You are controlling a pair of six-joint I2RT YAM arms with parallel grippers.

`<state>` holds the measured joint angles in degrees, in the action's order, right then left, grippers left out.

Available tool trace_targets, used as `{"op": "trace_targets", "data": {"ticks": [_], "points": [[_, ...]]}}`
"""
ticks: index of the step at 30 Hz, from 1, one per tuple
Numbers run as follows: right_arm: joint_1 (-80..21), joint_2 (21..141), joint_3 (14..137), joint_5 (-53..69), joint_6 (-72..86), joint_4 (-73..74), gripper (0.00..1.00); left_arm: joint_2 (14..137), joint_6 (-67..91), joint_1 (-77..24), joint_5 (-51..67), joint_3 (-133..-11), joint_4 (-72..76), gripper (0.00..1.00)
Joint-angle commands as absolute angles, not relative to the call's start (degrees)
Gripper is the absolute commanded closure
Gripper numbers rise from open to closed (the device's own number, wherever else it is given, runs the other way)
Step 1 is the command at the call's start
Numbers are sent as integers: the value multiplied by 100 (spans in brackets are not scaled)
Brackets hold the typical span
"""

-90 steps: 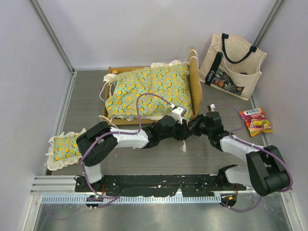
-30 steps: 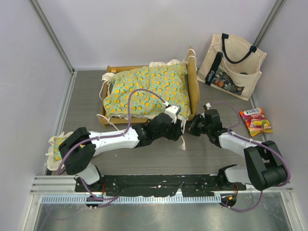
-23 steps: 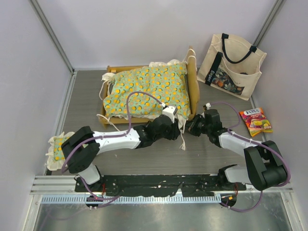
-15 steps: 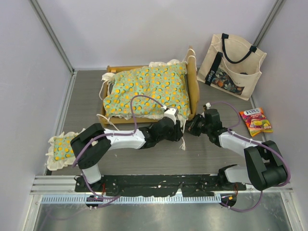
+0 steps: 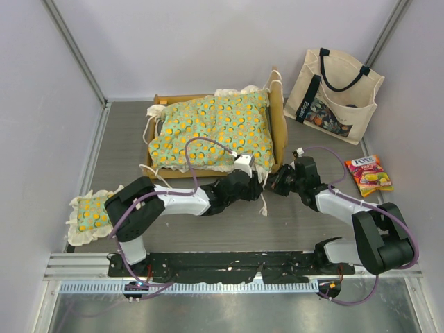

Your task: Set up the pet bed

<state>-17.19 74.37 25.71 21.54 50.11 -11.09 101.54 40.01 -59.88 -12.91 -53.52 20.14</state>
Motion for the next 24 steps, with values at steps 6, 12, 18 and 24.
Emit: {"op": "trace_targets", "data": {"ticks": [6, 12, 18, 24], "points": [[-1784, 7304, 2848, 2347, 4992, -1433, 99, 10283, 3937, -5941, -1459, -5282, 2584, 66], [-1784, 7295, 2830, 2399, 5019, -1459, 99, 10415, 3902, -5915, -1336, -5414, 2681, 61], [-1775, 7286, 2804, 2461, 5036, -1468, 99, 10512, 3911, -5862, -1345, -5519, 2716, 68], [-1784, 7277, 2751, 2487, 5054, -1476, 99, 10564, 3894, -5827, -1301, -5572, 2856, 75]]}}
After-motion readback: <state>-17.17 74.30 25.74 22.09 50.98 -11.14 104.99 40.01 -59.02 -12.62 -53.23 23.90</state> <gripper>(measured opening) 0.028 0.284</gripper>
